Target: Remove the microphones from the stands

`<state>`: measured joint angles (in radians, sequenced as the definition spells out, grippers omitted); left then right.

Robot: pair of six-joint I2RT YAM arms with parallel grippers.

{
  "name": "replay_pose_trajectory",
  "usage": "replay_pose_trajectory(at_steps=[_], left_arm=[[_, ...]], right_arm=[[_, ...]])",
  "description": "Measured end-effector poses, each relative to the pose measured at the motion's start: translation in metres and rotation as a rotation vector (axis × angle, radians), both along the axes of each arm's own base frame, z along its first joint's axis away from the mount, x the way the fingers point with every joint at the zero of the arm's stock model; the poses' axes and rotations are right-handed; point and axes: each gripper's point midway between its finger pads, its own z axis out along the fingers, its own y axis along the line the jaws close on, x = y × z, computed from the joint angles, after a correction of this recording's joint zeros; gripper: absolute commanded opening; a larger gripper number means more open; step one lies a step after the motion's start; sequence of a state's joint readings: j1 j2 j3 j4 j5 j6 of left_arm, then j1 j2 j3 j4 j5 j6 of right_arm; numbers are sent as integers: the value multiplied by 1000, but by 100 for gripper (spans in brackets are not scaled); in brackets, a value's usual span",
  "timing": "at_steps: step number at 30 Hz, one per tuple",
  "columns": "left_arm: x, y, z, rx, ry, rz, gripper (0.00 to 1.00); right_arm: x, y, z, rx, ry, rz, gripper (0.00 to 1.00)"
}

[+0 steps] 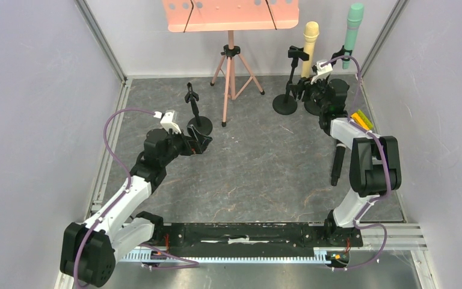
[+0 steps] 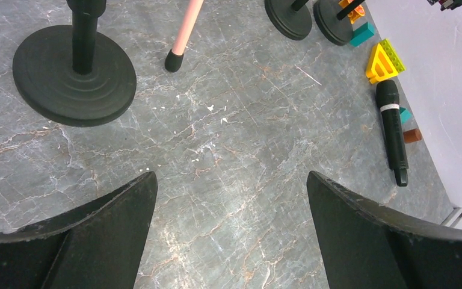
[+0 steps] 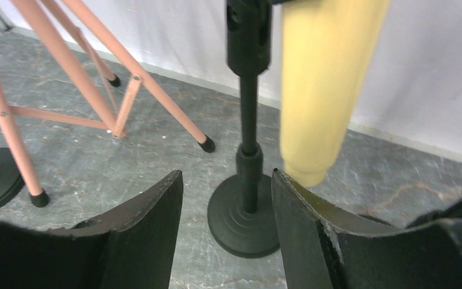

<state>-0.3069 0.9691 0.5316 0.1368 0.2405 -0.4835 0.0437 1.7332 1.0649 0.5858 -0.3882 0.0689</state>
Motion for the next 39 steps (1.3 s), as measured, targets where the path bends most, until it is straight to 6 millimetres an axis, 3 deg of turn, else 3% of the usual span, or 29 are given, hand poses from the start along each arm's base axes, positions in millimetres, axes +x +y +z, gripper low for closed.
replay_pose_trajectory(at_steps=[11, 12, 18, 21, 27, 33, 38, 39], left_arm=[[0, -1, -3, -2, 11, -1, 100], [-1, -1, -4, -2, 12, -1, 100], [-2, -1, -6, -2, 16, -3, 100], [-1, -1, -5, -3, 15, -4, 100], [-1, -1, -6, -4, 12, -4, 100], [-1, -1, -6, -4, 11, -4, 100], [-1, -1, -6, -5, 9, -4, 100], [-1, -1, -6, -5, 10, -4, 100]], right_arm=[[-1, 12, 15, -1, -73, 72, 56], [-1, 12, 15, -3, -74, 72, 51], [3, 10, 17, -13, -95, 65, 42], [4, 10, 22, -15, -112, 65, 33], [5, 10, 26, -22, -131, 67, 26], [5, 10, 27, -33, -137, 67, 5], [4, 12, 28, -35, -143, 83, 3], [4, 12, 29, -35, -147, 85, 10]])
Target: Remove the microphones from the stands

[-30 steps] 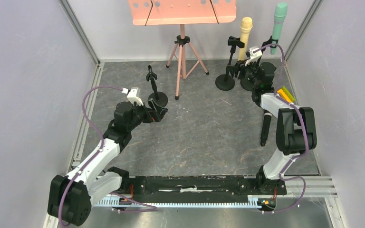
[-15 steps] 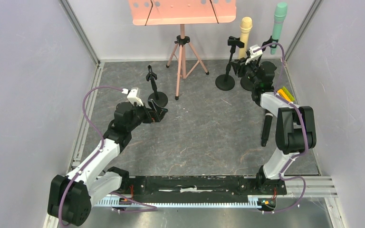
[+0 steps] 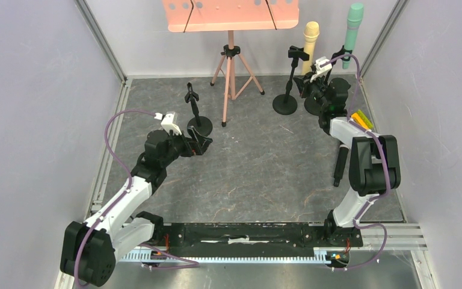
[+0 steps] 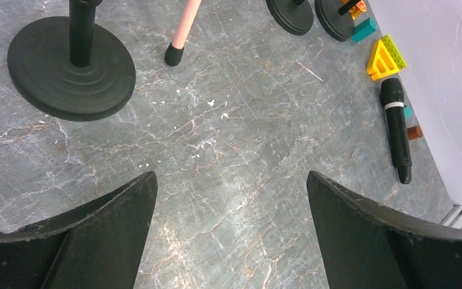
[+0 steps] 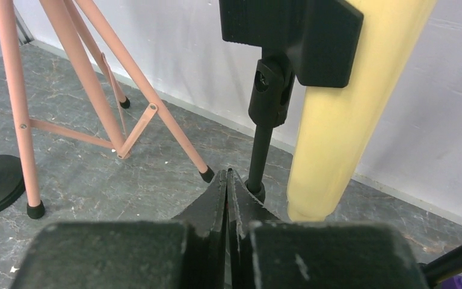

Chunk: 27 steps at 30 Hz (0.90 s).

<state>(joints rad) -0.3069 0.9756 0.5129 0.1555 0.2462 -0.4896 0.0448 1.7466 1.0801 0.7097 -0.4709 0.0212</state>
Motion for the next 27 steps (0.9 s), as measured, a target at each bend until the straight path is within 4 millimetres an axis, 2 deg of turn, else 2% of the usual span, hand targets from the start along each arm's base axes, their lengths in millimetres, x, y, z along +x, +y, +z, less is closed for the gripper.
replay_pose_trajectory(at_steps=[1, 2, 7, 10, 14, 18, 24, 27], left_arm=[[0, 0, -1, 0, 1, 0, 100], [0, 0, -1, 1, 2, 0, 100], [-1, 0, -2, 0, 2, 0, 100], [-1, 0, -2, 0, 2, 0, 100], [-1, 0, -2, 0, 2, 0, 100], [0, 0, -4, 1, 6, 0, 100], [0, 0, -8, -3, 21, 3, 100], [-1, 0, -9, -5, 24, 4, 100]], right_arm=[[0, 0, 1, 0, -2, 1, 28], [-1, 0, 2, 2, -8, 2, 35], [-2, -6, 14, 2, -31, -34, 46], [0, -15, 12, -13, -22, -80, 52], [2, -25, 1, -39, 15, -126, 56], [4, -29, -2, -66, 28, -142, 56], [18, -29, 24, -71, -16, -141, 56], [19, -28, 27, -72, -16, -126, 57]])
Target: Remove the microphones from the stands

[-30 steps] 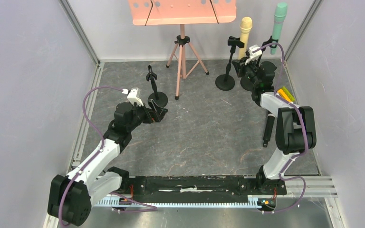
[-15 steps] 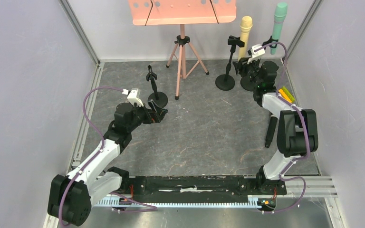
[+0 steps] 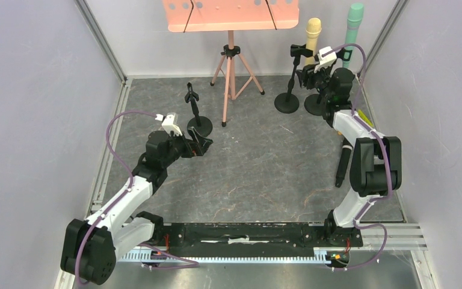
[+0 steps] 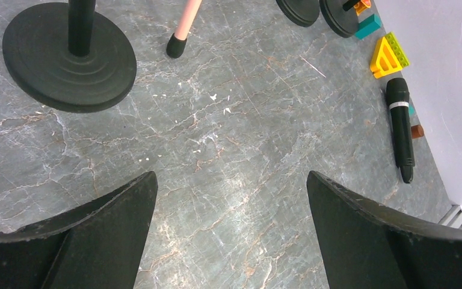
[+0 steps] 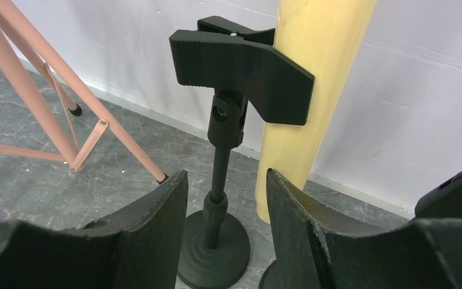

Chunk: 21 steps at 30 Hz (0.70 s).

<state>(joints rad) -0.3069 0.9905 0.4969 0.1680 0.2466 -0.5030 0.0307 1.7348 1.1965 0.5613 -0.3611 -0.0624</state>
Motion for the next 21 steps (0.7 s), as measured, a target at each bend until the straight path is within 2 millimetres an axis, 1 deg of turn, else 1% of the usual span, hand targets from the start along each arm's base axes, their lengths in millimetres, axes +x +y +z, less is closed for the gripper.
replay_pose_trajectory(at_steps=[4, 6, 8, 12, 17, 19, 21], left_arm=[[0, 0, 0, -4, 2, 1, 100], [1, 0, 0, -5, 2, 2, 100], [1, -1, -1, -6, 4, 2, 100], [1, -1, -2, -6, 8, 3, 100], [1, -1, -5, -4, 17, 3, 100], [1, -1, -5, -4, 18, 2, 100], [1, -1, -5, -4, 18, 2, 100]], right_arm=[[-1, 2, -2, -3, 9, 16, 59], [-7, 1, -7, -4, 21, 10, 61], [-17, -4, -16, -5, 49, -18, 65], [-24, -13, -22, -10, 77, -69, 67], [-20, -22, -26, -14, 99, -100, 69], [-14, -25, -24, -11, 98, -102, 69], [-6, -23, -19, -10, 86, -86, 70]])
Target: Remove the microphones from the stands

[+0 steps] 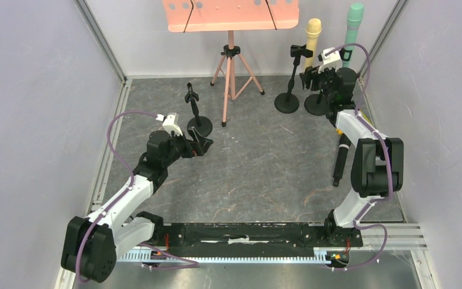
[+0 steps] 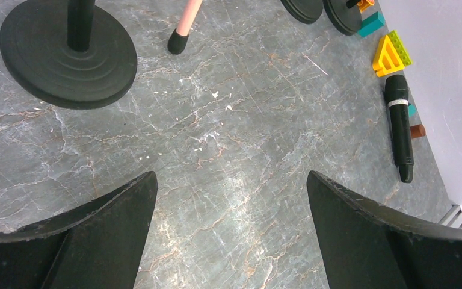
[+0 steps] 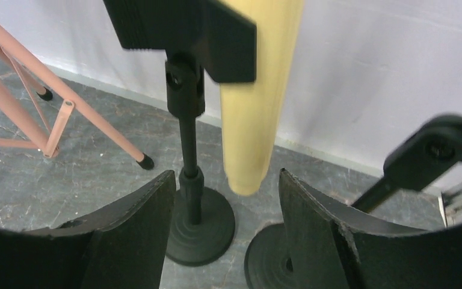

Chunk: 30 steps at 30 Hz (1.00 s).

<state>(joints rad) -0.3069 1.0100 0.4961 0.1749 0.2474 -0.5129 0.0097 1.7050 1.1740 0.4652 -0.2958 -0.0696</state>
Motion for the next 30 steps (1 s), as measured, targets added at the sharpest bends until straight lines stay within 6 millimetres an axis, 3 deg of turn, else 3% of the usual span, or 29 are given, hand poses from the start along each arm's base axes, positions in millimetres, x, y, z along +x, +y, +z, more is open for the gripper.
replay_pose_trajectory(at_steps=[9, 15, 20, 23, 26, 28, 30], left_arm=[[0, 0, 0, 0, 0, 0, 100], [0, 0, -1, 1, 5, 0, 100], [0, 0, -1, 1, 4, 0, 100], [0, -1, -1, 1, 5, -3, 100], [-2, -3, -1, -5, 6, -20, 100], [-3, -4, 0, -9, 3, -29, 100], [-5, -6, 3, -16, -3, -42, 100]], right_arm=[[23, 14, 10, -28, -40, 104, 65], [37, 6, 7, -58, -57, 123, 54], [38, 0, 4, -63, -61, 140, 35], [38, 2, 9, -60, -80, 156, 29], [35, 6, 8, -48, -101, 171, 31], [32, 8, 3, -35, -104, 177, 44], [28, 9, -4, -20, -90, 180, 47]])
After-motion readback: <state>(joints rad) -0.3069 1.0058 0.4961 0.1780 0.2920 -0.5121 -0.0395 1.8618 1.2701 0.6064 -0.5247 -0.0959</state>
